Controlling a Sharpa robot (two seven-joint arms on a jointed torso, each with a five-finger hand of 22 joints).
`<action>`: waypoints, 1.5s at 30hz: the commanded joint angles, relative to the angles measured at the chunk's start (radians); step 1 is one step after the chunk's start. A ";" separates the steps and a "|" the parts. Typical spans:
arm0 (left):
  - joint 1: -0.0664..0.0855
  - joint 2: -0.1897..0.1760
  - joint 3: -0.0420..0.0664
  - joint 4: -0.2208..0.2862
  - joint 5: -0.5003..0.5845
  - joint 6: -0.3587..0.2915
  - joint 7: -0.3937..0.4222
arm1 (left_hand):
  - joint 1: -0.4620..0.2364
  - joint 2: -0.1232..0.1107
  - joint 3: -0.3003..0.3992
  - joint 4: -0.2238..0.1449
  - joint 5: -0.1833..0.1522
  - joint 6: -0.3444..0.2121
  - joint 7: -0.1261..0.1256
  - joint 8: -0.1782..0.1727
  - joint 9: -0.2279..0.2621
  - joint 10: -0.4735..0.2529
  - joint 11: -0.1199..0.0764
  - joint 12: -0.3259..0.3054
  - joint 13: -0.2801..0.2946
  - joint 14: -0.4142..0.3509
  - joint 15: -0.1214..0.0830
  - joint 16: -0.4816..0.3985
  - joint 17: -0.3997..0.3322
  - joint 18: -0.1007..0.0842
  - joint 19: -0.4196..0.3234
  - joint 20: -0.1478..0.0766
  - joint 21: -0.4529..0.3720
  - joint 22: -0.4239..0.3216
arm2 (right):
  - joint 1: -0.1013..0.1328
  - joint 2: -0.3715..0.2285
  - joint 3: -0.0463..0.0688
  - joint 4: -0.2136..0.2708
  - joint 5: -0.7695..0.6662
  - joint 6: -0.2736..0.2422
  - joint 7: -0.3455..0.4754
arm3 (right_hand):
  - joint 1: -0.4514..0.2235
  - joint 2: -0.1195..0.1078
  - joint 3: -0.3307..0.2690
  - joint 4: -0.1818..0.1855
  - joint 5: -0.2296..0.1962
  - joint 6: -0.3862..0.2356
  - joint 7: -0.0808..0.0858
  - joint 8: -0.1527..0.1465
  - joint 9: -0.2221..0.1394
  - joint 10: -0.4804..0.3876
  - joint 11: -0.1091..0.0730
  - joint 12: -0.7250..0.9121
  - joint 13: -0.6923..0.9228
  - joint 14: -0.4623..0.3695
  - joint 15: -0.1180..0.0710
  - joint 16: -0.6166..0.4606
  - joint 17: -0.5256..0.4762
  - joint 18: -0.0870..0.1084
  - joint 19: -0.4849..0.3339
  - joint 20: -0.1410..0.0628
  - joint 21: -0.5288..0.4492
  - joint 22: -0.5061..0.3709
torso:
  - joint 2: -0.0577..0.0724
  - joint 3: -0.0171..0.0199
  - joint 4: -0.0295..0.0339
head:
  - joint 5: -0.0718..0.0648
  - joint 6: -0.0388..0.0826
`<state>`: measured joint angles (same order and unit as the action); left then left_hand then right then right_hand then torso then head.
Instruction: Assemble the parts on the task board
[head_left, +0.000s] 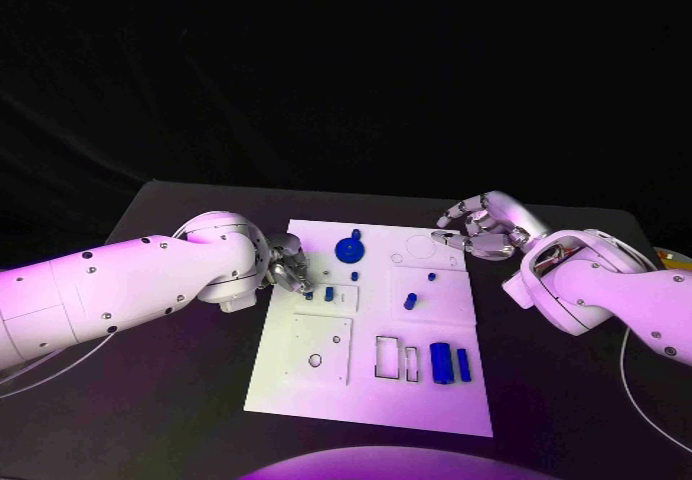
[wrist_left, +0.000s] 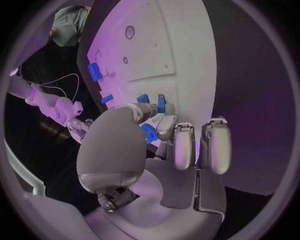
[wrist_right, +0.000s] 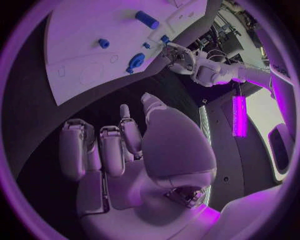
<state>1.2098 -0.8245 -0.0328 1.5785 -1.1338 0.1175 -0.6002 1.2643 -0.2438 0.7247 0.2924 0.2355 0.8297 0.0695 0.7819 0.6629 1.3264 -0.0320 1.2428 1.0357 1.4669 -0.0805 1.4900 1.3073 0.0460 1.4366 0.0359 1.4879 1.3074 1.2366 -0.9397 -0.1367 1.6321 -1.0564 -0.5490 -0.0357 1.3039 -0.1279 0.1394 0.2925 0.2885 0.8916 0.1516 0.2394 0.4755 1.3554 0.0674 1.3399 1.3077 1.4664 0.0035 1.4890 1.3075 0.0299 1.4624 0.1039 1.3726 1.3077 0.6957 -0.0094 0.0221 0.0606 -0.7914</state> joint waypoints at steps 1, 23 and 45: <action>-0.001 0.003 0.000 0.001 -0.012 0.027 -0.007 | 0.005 0.001 0.070 -0.065 0.001 0.041 -0.037 0.050 0.098 0.004 -0.003 0.000 -0.001 0.068 -0.005 -0.001 0.136 -0.003 0.008 -0.002 0.004 0.089 | -0.001 0.000 0.000 0.001 -0.011 0.010 0.002 | -0.011 -0.003 -0.006 -0.002 0.001 -0.006 -0.003 0.005 0.001 -0.004 0.000 -0.004 0.013 0.056 -0.009 -0.006 0.065 0.019 -0.001 -0.003 -0.002 0.158 | 0.000 -0.0001 0.0003 | -0.001 -0.001; -0.005 0.008 -0.002 0.002 -0.019 0.049 -0.011 | 0.002 -0.002 0.071 -0.065 0.001 0.045 -0.040 0.057 0.100 0.005 -0.005 0.001 -0.001 0.069 -0.007 -0.001 0.136 -0.004 0.009 -0.003 0.004 0.090 | -0.004 0.001 0.000 -0.001 -0.010 0.011 0.002 | -0.012 -0.002 -0.007 -0.002 0.002 -0.006 -0.003 0.006 0.001 -0.004 -0.001 -0.005 0.013 0.056 -0.009 -0.006 0.065 0.019 -0.001 -0.003 -0.003 0.158 | 0.000 -0.0007 -0.0001 | -0.001 0.000; -0.008 0.015 -0.003 -0.008 -0.005 0.052 -0.014 | -0.088 -0.014 0.011 -0.003 -0.005 0.057 -0.052 0.089 0.095 0.012 -0.015 0.005 0.001 0.069 -0.016 -0.001 0.137 -0.006 0.016 -0.012 0.007 0.100 | -0.005 0.000 0.000 -0.003 -0.010 0.010 0.000 | -0.015 -0.001 -0.007 -0.002 0.003 -0.006 -0.003 0.007 0.002 -0.005 -0.001 -0.006 0.012 0.056 -0.010 -0.007 0.065 0.020 -0.001 -0.003 -0.004 0.157 | 0.000 -0.0001 -0.0003 | -0.002 -0.005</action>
<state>1.2048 -0.8120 -0.0339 1.5702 -1.1478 0.1445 -0.6072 1.1811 -0.2579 0.7399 0.2870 0.2344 0.8404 0.0587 0.8691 0.7034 1.3374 -0.0428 1.2427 1.0359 1.4670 -0.0878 1.4900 1.3074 0.0460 1.4473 0.0251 1.4920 1.3073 1.2319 -0.9395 -0.1367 1.6289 -1.0564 -0.5490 -0.0360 1.3001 -0.1318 0.1367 0.2896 0.2885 0.8915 0.1516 0.2394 0.4759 1.3554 0.0674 1.3400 1.3077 1.4664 0.0036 1.4890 1.3073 0.0299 1.4624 0.1039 1.3726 1.3078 0.6958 -0.0095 0.0221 0.0589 -0.7959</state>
